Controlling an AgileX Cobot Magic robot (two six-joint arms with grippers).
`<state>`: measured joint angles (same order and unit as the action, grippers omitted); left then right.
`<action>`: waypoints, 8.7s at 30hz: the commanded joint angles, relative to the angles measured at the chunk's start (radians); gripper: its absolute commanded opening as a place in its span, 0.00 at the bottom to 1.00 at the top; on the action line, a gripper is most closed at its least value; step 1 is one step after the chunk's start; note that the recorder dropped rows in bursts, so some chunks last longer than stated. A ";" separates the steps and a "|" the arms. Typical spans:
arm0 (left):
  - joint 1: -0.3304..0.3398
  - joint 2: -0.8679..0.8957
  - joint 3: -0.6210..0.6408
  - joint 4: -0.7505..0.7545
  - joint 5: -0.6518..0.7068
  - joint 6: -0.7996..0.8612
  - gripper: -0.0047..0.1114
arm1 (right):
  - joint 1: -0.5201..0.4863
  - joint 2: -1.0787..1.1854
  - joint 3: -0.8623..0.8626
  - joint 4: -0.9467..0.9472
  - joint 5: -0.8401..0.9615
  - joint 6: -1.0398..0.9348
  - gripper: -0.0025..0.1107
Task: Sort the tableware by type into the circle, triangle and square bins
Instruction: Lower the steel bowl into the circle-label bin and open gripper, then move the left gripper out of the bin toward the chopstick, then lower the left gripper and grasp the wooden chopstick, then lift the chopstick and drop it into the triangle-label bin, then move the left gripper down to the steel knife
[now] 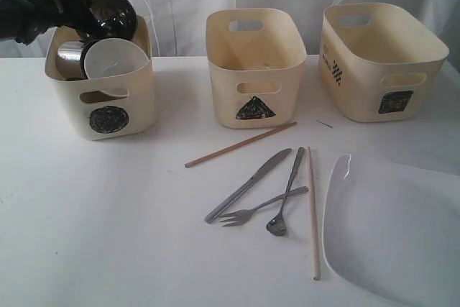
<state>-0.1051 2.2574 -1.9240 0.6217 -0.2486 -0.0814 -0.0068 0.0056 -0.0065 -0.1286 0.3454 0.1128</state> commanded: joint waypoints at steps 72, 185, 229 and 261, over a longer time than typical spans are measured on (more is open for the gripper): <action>-0.317 -0.208 0.079 -1.095 1.236 0.765 0.60 | -0.003 -0.006 0.007 0.001 -0.002 -0.005 0.02; -0.536 -0.204 0.025 -1.175 0.440 1.061 0.04 | -0.003 -0.006 0.007 0.001 -0.002 -0.005 0.02; -0.569 -0.175 0.027 -1.107 1.157 0.691 0.34 | -0.003 -0.006 0.007 0.001 -0.002 -0.005 0.02; -0.585 -0.014 0.029 -0.922 1.150 0.549 0.56 | -0.003 -0.006 0.007 0.001 -0.002 -0.005 0.02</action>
<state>-0.6848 2.2404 -1.8958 -0.3042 0.9067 0.4833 -0.0068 0.0056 -0.0065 -0.1286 0.3454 0.1128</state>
